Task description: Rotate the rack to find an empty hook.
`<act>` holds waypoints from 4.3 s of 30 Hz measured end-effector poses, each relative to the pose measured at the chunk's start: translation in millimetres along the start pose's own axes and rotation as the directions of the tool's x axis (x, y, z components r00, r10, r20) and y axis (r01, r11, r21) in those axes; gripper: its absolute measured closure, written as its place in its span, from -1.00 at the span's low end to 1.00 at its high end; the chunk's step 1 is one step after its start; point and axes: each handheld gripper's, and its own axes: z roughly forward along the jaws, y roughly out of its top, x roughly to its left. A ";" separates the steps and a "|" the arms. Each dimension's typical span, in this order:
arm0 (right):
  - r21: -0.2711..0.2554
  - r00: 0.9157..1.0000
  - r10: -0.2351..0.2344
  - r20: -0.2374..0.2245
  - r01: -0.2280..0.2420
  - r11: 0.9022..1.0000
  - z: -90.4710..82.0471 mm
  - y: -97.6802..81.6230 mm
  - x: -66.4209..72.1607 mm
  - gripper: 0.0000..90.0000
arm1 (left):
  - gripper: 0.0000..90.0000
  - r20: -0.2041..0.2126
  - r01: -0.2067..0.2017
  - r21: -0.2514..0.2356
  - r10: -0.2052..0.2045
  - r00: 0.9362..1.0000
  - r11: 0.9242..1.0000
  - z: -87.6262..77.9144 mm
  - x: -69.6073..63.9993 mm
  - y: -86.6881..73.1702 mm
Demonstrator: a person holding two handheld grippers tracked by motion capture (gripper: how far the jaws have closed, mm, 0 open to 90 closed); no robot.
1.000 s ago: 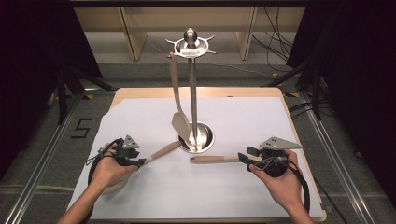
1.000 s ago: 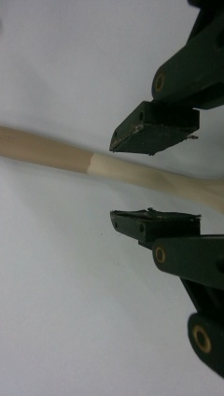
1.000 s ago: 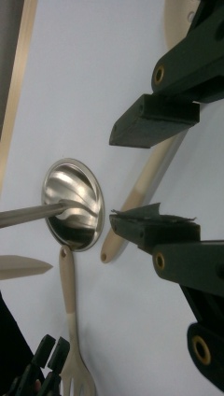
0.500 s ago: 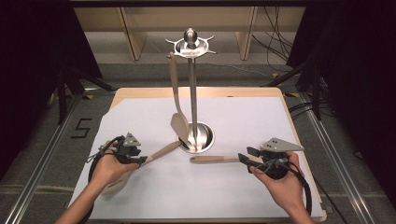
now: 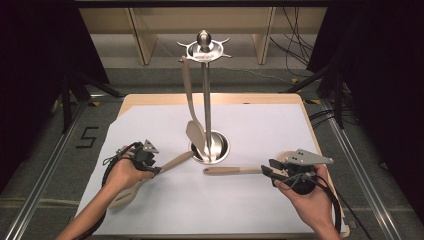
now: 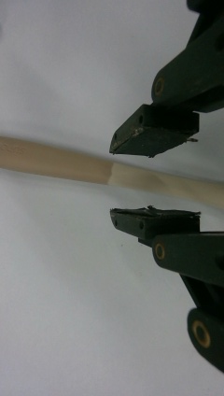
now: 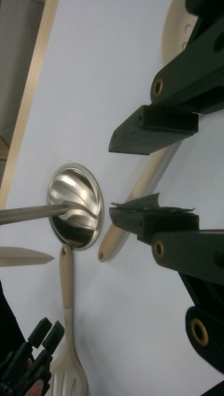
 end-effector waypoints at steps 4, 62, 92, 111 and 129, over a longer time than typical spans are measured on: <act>-0.019 1.000 0.001 0.008 -0.001 1.000 -0.3 2.2 -1.8 0.40 | 0.34 -0.003 -0.008 0.030 0.008 1.000 1.000 2.2 1.4 -0.1; 0.000 1.000 0.026 -0.015 -0.026 1.000 6.1 1.5 -2.2 0.39 | 0.73 0.115 -0.094 0.317 0.060 0.992 0.944 17.5 12.0 -0.3; -0.026 0.999 0.048 -0.013 -0.048 0.998 4.7 3.7 -3.1 0.39 | 0.73 0.040 0.182 -0.046 -0.180 0.983 0.982 -13.1 29.8 -22.6; -0.015 0.997 0.071 -0.022 -0.072 0.997 6.2 3.8 0.3 0.38 | 0.73 0.070 0.259 -0.259 -0.249 0.966 0.931 -26.0 24.6 -36.8; -0.028 0.999 0.036 -0.024 -0.036 0.999 7.8 4.4 1.8 0.38 | 0.73 0.144 0.371 -0.458 -0.345 0.928 0.808 -36.8 13.9 -40.0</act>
